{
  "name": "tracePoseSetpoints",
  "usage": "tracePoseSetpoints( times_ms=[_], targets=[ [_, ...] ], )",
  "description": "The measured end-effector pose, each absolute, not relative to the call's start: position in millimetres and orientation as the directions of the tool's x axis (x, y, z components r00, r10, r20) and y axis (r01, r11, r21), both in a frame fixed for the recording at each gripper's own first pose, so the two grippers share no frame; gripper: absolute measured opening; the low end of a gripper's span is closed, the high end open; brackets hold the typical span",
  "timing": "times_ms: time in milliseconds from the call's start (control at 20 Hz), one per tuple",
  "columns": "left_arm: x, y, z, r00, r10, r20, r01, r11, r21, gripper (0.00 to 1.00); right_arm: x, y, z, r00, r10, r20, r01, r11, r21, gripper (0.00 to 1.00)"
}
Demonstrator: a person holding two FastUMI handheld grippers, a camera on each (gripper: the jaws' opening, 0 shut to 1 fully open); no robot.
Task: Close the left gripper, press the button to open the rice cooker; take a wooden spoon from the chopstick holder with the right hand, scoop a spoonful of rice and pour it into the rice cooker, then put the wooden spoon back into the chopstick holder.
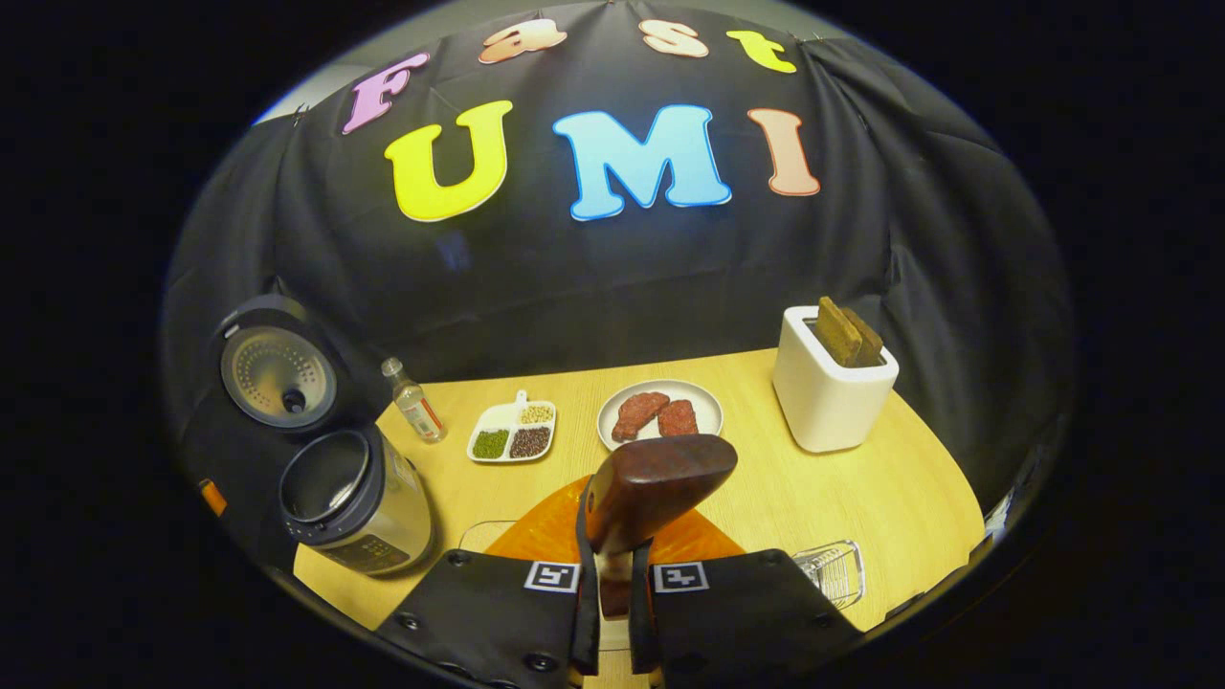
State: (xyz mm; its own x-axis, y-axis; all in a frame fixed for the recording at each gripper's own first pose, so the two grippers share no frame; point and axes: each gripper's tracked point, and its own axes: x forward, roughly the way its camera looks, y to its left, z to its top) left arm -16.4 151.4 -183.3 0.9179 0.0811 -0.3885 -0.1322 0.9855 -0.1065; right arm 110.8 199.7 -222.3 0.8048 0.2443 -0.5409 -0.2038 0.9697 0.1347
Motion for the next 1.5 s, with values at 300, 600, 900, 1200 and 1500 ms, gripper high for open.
tracePoseSetpoints(
  times_ms=[300,600,900,1200,1500],
  targets=[
    [-11.3,149.9,-185.8,0.917,0.066,-0.394,-0.103,0.992,-0.074,0.97,106.0,207.1,-268.8,0.781,0.229,-0.582,-0.214,0.972,0.096,0.14],
    [-16.3,131.9,-199.2,0.909,0.023,-0.417,-0.088,0.986,-0.139,0.96,89.8,220.9,-290.6,0.775,0.226,-0.59,-0.217,0.972,0.087,0.14],
    [-29.6,124.5,-212.5,0.89,0.022,-0.455,-0.101,0.983,-0.15,0.96,66.4,267.9,-304.9,0.712,0.305,-0.632,-0.264,0.951,0.161,0.14],
    [-25.2,152.7,-199.9,0.901,0.069,-0.429,-0.154,0.974,-0.166,0.96,57.9,293.0,-309.0,0.638,0.359,-0.682,-0.234,0.933,0.272,0.14],
    [-29.9,185.4,-190.0,0.905,0.141,-0.401,-0.21,0.969,-0.132,0.96,59.2,301.2,-303.3,0.576,0.431,-0.695,-0.147,0.891,0.43,0.14]
  ],
)
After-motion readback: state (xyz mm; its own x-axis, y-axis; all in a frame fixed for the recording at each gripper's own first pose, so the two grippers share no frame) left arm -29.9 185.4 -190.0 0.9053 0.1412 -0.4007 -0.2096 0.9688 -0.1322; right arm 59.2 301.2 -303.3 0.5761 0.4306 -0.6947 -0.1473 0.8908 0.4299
